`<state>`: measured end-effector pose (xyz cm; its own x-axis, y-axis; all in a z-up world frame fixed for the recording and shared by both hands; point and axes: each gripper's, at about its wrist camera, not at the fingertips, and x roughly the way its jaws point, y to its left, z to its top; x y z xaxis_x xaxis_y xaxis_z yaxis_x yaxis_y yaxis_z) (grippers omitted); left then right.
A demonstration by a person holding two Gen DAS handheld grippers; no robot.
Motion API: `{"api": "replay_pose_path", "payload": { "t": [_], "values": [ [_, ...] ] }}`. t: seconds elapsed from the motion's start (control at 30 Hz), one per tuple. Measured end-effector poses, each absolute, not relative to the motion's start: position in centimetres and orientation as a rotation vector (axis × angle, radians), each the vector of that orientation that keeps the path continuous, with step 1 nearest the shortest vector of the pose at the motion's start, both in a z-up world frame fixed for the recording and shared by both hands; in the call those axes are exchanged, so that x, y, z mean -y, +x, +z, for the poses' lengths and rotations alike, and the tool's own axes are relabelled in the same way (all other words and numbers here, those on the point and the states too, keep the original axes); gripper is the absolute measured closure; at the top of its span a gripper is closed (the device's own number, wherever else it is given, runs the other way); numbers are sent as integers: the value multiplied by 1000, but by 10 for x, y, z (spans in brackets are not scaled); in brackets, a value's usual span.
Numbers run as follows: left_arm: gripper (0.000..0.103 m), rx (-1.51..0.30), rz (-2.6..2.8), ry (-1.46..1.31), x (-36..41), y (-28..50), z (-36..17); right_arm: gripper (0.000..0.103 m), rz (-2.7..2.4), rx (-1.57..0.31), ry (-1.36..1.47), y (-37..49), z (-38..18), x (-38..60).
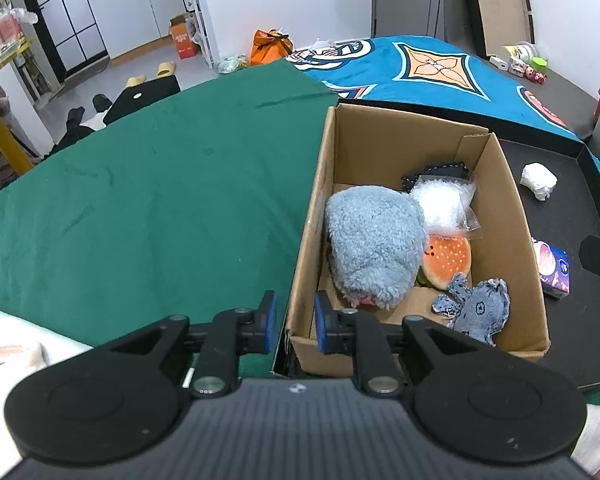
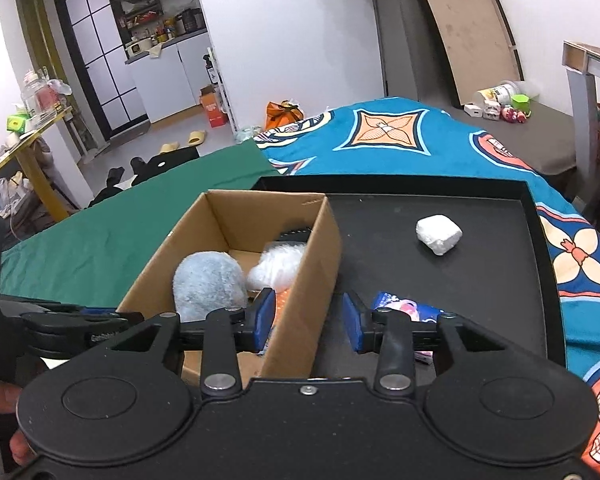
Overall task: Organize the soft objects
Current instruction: 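Reach the right gripper to the tissue pack and grasp it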
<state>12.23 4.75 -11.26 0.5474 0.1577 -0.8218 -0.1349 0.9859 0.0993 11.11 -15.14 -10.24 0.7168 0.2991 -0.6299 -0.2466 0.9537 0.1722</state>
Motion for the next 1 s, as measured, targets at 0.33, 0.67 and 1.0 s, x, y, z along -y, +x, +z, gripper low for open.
{"api": "replay_pose_path", "payload": {
  "t": [0.33, 0.67, 1.0],
  "values": [
    [63, -961, 183, 126, -32, 123, -112, 57, 263, -741, 118, 120, -120, 175],
    [63, -984, 210, 218, -18, 130, -117, 39, 231, -775, 164, 134, -144, 196],
    [63, -1014, 230, 286, -5, 138, -124, 20, 198, -820, 176, 155, -175, 202]
  ]
}}
